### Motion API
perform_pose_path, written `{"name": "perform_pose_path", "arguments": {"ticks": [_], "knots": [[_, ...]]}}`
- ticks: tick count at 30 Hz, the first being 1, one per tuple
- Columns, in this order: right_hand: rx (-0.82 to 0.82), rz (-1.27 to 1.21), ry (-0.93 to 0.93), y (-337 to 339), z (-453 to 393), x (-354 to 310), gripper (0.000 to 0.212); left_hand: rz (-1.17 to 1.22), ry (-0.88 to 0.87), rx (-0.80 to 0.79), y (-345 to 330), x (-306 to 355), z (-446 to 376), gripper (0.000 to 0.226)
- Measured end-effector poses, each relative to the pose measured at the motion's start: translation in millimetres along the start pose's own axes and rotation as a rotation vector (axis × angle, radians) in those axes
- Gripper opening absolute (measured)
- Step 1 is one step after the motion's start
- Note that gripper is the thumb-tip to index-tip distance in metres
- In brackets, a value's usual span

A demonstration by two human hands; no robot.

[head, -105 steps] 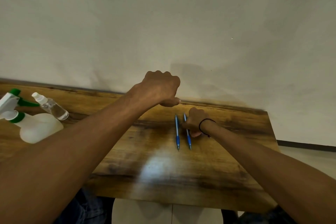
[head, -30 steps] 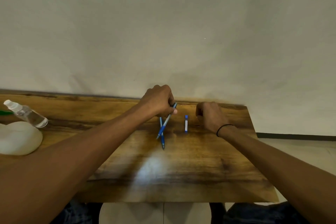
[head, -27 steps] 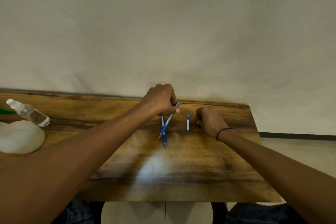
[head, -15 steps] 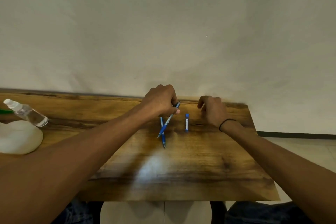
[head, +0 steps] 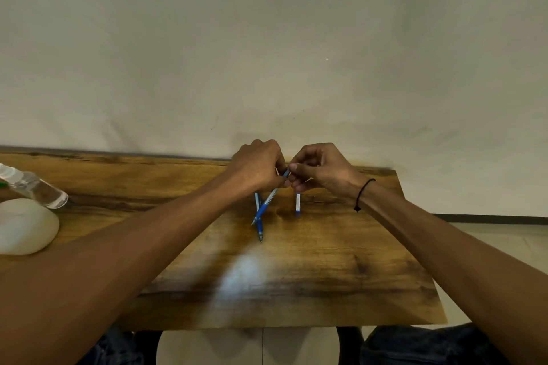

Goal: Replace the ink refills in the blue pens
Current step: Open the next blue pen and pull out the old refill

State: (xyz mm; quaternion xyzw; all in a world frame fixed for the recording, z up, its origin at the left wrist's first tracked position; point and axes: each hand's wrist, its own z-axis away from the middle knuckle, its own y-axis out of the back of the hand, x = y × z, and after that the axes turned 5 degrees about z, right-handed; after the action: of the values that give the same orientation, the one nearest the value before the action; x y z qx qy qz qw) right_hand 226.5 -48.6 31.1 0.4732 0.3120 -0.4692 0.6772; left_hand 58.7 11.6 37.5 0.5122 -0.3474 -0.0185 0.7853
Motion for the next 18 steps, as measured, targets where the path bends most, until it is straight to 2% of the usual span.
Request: {"name": "perform_pose_path", "arguments": {"ticks": [9,13,16,18], "knots": [[0.198,0.062,-0.025,-5.5,-8.0,-1.3,0.010,0.054,0.017,0.006,-2.3,6.4,-3.8,0.032],[0.341,0.032,-0.025,3.0,-14.5,-0.6,0.011,0.062,0.027,-0.043,-16.0,3.9,-0.9,0.035],[0.305,0.315,-0.008,15.0,-15.9,2.9,0.010,0.139,0.068,0.019,-22.2,0.2,-2.5,0.034],[0.233,0.517,-0.115,15.6,-14.5,7.5,0.009,0.212,0.139,0.050,-25.8,-6.4,-4.9,0.033]]}}
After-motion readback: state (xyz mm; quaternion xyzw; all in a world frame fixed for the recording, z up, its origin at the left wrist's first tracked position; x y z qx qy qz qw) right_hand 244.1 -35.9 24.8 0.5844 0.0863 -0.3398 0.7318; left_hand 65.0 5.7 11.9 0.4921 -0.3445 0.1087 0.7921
